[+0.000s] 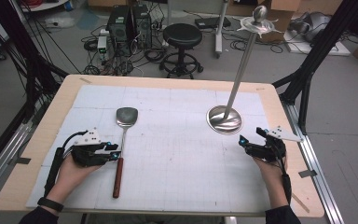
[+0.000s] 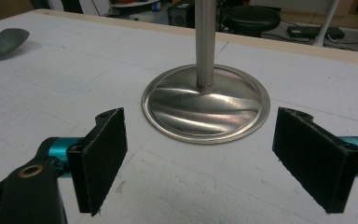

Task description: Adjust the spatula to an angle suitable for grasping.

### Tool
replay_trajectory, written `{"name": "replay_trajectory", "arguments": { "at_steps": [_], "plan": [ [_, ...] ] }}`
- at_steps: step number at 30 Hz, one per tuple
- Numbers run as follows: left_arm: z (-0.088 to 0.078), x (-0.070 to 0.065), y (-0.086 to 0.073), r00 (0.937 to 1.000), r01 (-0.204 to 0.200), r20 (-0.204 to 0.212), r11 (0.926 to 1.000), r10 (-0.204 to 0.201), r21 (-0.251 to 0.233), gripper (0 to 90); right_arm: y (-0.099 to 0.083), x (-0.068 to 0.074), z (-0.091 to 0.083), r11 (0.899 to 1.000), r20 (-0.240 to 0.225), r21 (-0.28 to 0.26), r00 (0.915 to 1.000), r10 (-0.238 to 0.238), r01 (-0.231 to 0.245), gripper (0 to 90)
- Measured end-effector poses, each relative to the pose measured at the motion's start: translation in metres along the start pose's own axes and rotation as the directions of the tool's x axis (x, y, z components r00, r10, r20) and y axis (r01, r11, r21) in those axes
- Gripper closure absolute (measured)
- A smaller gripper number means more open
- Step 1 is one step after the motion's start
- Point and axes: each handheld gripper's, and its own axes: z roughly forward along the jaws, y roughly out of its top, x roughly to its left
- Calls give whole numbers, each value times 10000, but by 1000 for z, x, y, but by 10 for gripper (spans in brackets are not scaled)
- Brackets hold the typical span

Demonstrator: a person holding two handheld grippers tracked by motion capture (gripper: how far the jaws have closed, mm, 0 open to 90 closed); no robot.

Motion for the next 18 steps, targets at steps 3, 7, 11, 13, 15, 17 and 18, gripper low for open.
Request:
{"name": "replay_trajectory", "arguments": {
  "at_steps": [3, 7, 11, 13, 15, 17, 18],
  "plan": [
    [2, -2, 5, 9986, 202, -487, 9997, -197, 103, 583, 0, 0, 0, 10000, -1, -5, 10000, -23, 23, 168],
    [9, -7, 12, 9926, 502, -1127, 9980, -454, 394, 524, 0, 0, 0, 10000, -9, 19, 10000, -29, 29, 169],
    [18, -10, 19, 9854, 844, -1554, 9925, -699, 888, 502, 0, 0, 0, 10000, -9, -14, 10000, -34, 34, 169],
    [23, -11, 21, 9780, 1210, -1832, 9870, -1002, 1061, 502, 0, -1, 0, 10000, -10, -11, 10000, -13, 13, 168],
    [27, -11, 22, 9698, 1577, -2043, 9813, -1329, 1104, 503, 0, -1, 0, 10000, -35, -11, 10000, 14, -14, 168],
    [31, -11, 23, 9623, 1851, -2235, 9754, -1551, 1200, 503, 0, -1, 0, 10000, -40, -19, 10000, 22, -22, 168],
    [32, -10, 23, 9581, 1978, -2341, 9724, -1651, 1237, 505, 0, -1, 0, 10000, -43, -13, 10000, 28, -28, 169]
  ]
}}
